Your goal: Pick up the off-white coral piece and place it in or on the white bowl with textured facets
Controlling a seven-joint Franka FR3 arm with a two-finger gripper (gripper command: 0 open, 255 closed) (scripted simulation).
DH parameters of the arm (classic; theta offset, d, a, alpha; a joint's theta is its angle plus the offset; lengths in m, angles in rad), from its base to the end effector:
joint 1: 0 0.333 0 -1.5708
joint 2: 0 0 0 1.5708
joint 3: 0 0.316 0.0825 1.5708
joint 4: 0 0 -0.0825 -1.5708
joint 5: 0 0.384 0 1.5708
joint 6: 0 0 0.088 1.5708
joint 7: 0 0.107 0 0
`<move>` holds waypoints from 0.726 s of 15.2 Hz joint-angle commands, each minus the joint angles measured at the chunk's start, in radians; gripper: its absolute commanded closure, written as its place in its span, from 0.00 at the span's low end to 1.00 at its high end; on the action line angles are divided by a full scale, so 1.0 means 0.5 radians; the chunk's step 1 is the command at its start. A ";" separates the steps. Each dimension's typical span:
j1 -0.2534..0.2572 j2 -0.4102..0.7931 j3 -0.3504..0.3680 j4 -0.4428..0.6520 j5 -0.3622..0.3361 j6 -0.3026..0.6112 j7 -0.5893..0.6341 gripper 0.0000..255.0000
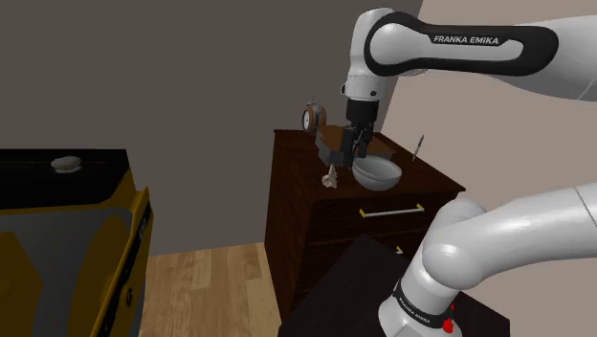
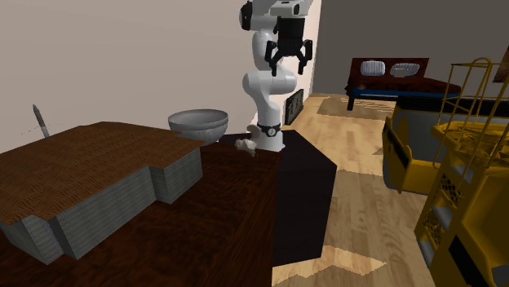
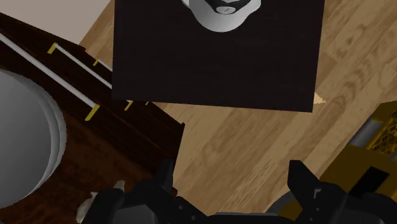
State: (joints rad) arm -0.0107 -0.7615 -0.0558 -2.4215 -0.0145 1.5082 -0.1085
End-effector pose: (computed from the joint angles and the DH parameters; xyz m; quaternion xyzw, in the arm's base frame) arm 0.3016 -0.0253 0.5471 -0.9966 -0.0302 0.0750 0.0180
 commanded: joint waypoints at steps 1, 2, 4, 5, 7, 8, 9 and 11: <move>0.000 0.000 0.000 0.000 0.000 0.000 0.000 0.00; -0.004 0.048 -0.031 -0.006 -0.026 0.053 -0.048 0.00; -0.011 0.153 -0.093 -0.010 -0.073 0.161 -0.143 0.00; -0.014 0.209 -0.124 -0.008 -0.095 0.214 -0.189 0.00; -0.018 0.328 -0.183 0.006 -0.133 0.320 -0.281 0.00; -0.019 0.391 -0.213 0.017 -0.149 0.373 -0.326 0.00; -0.021 0.456 -0.241 0.031 -0.162 0.424 -0.372 0.00; -0.022 0.592 -0.295 0.068 -0.183 0.524 -0.463 0.00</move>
State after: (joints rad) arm -0.0199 -0.4989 -0.1868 -2.3944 -0.0982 1.7422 -0.3128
